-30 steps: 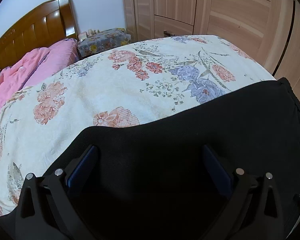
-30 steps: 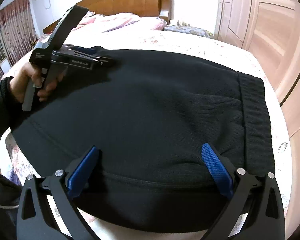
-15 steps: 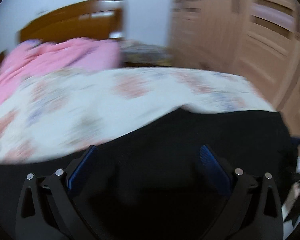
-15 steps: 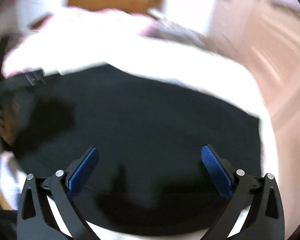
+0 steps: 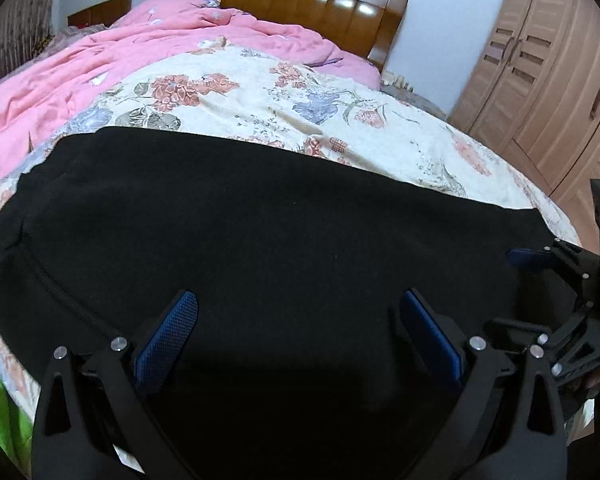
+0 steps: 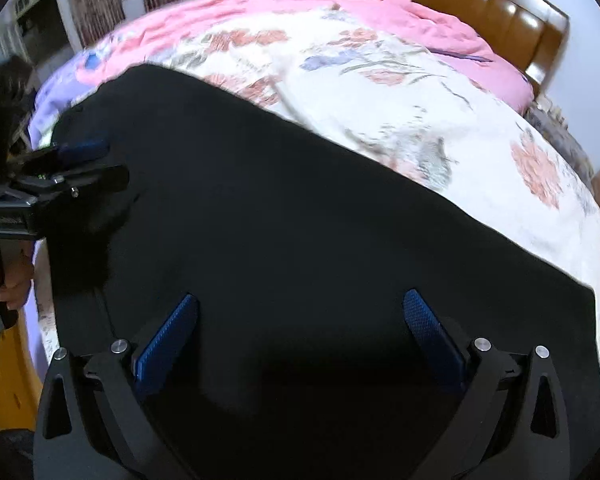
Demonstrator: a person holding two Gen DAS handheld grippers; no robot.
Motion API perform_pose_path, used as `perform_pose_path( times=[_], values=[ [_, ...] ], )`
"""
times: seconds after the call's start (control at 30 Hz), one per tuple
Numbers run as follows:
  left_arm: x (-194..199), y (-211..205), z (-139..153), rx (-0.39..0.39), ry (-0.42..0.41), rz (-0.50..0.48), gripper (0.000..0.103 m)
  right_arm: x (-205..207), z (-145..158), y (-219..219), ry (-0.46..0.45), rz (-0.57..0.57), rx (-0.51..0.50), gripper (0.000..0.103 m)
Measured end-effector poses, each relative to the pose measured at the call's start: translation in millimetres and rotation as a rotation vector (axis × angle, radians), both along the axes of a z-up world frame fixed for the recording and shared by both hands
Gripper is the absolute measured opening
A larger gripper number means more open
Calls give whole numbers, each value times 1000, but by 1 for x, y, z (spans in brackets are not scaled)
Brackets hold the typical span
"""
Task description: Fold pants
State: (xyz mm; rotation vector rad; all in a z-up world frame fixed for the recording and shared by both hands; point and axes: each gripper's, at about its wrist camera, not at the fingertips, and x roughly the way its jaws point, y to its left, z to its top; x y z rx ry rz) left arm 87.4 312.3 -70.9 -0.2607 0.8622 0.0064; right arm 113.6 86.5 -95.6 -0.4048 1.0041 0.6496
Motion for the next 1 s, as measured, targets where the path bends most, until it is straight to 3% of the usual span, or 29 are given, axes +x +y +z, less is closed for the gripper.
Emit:
perform_pose_path(
  times=[0.07, 0.17, 0.27, 0.33, 0.43, 0.5, 0.6, 0.67, 0.73, 0.83, 1.0],
  values=[
    [-12, 11, 15, -54, -68, 17, 101, 3, 4, -4, 15, -35, -4, 99],
    [-11, 45, 26, -34, -106, 105, 101, 3, 18, 6, 20, -75, 76, 99],
    [1, 91, 15, -40, -62, 229, 101, 16, 24, 50, 33, -6, 124, 99],
    [8, 109, 6, -92, -48, 208, 101, 18, 21, 98, 33, 99, 112, 99],
    [13, 99, 1, 10, -32, 194, 100, 16, 8, 151, 38, 206, 57, 99],
    [10, 95, 2, 22, -28, 198, 100, 16, -3, 165, 14, 236, 5, 99],
    [-27, 113, 26, -71, -142, 247, 101, 7, -8, 155, -60, 250, 31, 99],
    [-66, 151, 40, -84, -188, 410, 101, 5, -5, 149, -51, 223, 28, 99],
    [-89, 182, 41, -63, -156, 538, 101, 5, 7, 168, -74, 203, 33, 99],
    [-125, 209, 40, 16, -76, 682, 101, -22, 24, 194, -121, 302, 94, 99],
    [-158, 209, 28, -20, -52, 687, 101, -62, 15, 260, -181, 473, 23, 98]
  ],
)
